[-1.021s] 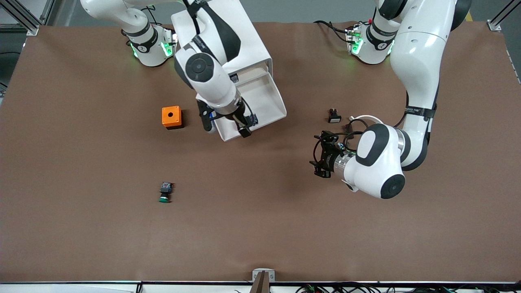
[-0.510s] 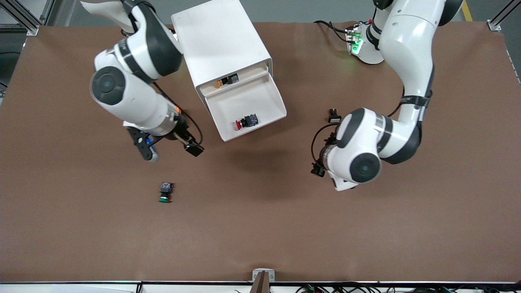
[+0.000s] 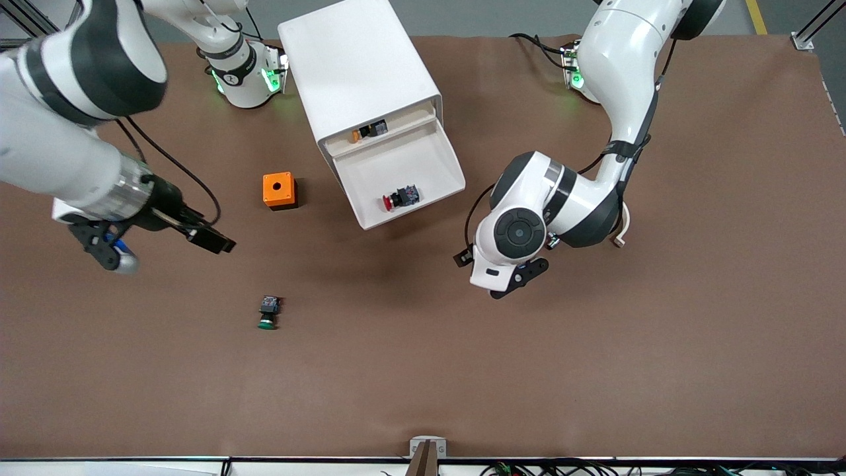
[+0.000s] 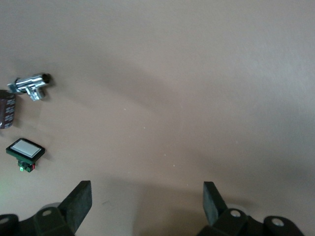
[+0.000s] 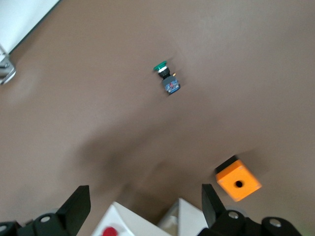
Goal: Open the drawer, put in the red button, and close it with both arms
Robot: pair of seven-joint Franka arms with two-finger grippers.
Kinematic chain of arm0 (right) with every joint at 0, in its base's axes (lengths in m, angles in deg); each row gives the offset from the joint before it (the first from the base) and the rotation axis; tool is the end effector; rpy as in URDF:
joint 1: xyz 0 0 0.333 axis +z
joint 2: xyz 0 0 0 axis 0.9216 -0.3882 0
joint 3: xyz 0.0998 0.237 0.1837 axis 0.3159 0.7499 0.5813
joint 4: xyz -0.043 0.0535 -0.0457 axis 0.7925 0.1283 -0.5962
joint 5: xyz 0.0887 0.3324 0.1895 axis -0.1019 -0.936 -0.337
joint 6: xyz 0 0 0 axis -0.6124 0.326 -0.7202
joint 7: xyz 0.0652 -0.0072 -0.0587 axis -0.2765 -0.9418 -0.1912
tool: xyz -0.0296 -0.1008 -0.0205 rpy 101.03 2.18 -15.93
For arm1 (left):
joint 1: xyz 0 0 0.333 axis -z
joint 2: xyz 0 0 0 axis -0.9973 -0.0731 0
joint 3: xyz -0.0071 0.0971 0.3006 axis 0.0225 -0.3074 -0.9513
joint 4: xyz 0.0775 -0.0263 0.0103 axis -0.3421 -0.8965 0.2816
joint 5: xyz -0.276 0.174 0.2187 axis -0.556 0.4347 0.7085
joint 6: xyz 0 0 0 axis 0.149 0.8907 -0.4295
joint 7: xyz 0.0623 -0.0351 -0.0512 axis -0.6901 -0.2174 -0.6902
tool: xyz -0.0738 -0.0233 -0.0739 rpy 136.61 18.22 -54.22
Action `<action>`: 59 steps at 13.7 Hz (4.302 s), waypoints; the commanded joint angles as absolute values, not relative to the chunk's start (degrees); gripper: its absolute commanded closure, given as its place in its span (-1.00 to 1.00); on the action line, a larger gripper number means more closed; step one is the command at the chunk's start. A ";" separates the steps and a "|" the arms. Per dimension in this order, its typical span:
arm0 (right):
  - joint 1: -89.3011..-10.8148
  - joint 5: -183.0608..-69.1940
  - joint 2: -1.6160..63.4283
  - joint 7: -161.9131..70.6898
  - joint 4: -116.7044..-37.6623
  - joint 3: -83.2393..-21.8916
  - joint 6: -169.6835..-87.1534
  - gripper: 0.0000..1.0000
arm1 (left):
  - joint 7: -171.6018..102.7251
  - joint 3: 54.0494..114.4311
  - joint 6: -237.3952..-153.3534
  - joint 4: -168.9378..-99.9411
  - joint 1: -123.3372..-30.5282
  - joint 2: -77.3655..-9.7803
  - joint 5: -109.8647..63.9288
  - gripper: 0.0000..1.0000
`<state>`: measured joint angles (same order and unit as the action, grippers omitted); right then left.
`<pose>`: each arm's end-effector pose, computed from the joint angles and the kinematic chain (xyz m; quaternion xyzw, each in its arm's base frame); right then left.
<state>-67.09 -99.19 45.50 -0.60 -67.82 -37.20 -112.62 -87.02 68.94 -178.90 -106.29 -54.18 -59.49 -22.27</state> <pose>0.6018 0.1146 0.5561 -0.9572 0.2716 0.0315 0.0950 0.5909 -0.4119 0.3194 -0.9622 -0.2344 0.1373 0.0193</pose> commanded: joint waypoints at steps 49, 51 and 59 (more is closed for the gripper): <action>-67.24 -88.05 56.74 -30.65 -69.83 -45.45 -105.08 -1.00 | -50.96 73.56 -165.58 -111.98 -82.64 -32.55 -9.14 -0.99; -67.07 -87.96 56.74 -30.65 -69.83 -45.45 -105.17 -1.00 | -44.53 73.21 -164.79 -112.51 -83.26 -30.00 -9.32 -0.99; -68.03 -87.96 56.74 -30.65 -70.01 -44.14 -105.00 -1.00 | -40.30 70.76 -164.96 -125.16 -83.09 -15.94 -10.37 -0.99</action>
